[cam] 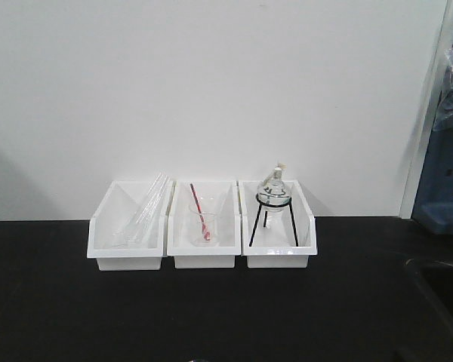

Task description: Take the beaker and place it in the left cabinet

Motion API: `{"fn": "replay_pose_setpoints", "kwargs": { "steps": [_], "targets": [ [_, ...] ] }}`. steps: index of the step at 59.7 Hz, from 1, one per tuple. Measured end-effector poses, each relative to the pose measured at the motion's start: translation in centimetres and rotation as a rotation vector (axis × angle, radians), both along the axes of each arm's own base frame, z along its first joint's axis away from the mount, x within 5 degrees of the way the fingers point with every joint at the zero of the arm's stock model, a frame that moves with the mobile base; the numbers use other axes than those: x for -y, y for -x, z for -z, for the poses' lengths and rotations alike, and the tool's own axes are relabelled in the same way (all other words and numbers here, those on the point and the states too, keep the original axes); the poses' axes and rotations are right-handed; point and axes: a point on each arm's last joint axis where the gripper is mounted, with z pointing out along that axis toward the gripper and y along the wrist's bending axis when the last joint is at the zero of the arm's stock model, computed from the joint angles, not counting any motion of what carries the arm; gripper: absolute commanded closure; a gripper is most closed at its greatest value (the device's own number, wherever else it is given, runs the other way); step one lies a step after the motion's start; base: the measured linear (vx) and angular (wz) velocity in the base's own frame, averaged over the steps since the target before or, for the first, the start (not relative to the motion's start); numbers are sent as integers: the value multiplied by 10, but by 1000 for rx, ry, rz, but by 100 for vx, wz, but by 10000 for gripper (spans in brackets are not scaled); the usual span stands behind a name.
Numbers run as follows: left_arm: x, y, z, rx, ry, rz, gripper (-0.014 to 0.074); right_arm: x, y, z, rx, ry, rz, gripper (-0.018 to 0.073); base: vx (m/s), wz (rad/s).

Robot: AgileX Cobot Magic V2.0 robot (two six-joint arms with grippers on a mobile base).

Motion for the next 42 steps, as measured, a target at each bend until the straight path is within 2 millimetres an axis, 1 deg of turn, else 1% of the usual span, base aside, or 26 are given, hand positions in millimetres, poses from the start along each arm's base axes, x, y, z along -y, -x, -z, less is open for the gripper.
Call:
{"fn": "replay_pose_setpoints", "kwargs": {
  "steps": [10,14,21,30,42],
  "targets": [
    [0,0,0,0,0,0,595,-32,-11,21,-20,94,-219,2,0,0],
    [0,0,0,0,0,0,595,-40,-15,29,-23,131,-283,2,0,0],
    [0,0,0,0,0,0,595,-49,-22,42,-30,165,-352,2,0,0],
    [0,0,0,0,0,0,595,-59,-29,56,-39,137,-406,2,0,0],
    [0,0,0,0,0,0,595,-73,-41,74,-7,34,-480,2,0,0]
  ]
}}
